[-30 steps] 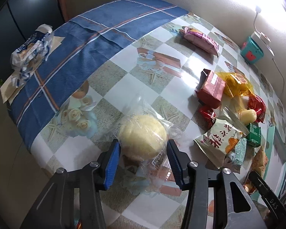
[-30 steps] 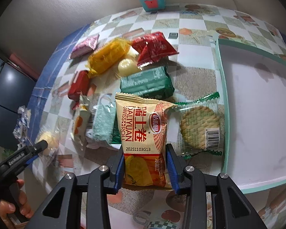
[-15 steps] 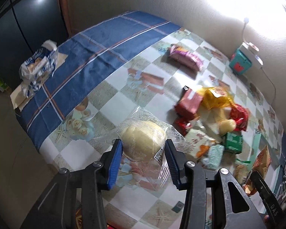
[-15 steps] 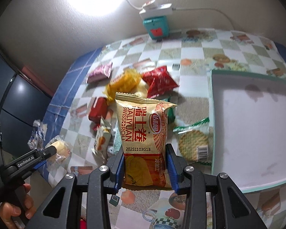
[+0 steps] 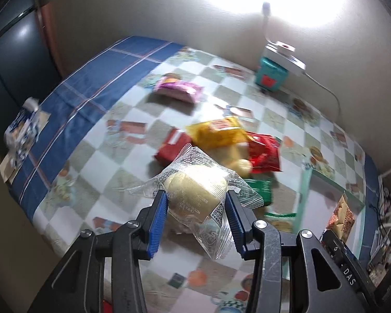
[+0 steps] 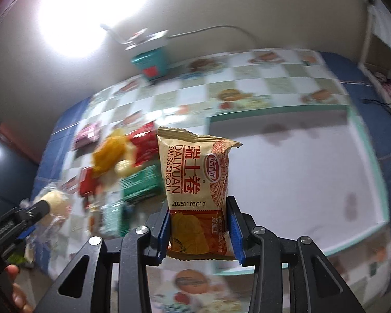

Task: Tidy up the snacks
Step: 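Carry both snacks over the white tray and open both tools to drop them, then move both open tools back toward the snack pile, then grasp the green-striped biscuit pack with the right tool while the left tool grasps the cream pastry pack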

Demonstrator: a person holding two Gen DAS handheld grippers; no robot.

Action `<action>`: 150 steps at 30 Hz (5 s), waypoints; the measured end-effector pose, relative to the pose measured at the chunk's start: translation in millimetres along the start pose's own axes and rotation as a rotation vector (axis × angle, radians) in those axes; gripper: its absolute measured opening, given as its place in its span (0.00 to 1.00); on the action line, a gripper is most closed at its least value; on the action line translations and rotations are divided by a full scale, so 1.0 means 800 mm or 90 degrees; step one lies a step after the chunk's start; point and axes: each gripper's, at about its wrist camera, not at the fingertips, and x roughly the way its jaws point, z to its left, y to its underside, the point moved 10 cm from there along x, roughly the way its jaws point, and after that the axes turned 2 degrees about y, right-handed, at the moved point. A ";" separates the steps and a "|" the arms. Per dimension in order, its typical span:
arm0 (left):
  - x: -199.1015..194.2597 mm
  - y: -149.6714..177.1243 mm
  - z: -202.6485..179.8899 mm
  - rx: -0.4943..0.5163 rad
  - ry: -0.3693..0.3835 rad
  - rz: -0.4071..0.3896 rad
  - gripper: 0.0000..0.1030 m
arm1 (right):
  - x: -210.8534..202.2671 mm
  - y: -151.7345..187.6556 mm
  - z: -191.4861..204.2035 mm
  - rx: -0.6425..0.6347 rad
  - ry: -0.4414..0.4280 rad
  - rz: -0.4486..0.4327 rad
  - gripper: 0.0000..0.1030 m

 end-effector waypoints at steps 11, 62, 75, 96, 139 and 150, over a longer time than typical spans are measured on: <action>0.020 0.021 -0.140 0.089 0.065 0.028 0.45 | 0.001 -0.012 -0.126 0.111 0.102 0.008 0.40; 0.060 0.022 -0.270 0.179 0.127 0.062 0.80 | -0.004 -0.032 -0.265 0.183 0.233 0.010 0.64; 0.043 -0.010 -0.152 0.070 0.067 0.030 0.85 | -0.050 -0.043 -0.210 0.130 0.217 -0.034 0.86; 0.006 -0.036 0.047 -0.114 -0.008 -0.008 0.96 | -0.068 -0.042 -0.073 0.081 0.120 -0.061 0.98; 0.117 0.022 0.133 -0.191 -0.054 0.187 0.96 | 0.077 0.056 0.161 -0.093 0.004 0.126 0.98; 0.118 0.026 0.182 -0.282 -0.055 0.188 0.96 | 0.107 0.073 0.204 -0.122 -0.002 0.141 0.98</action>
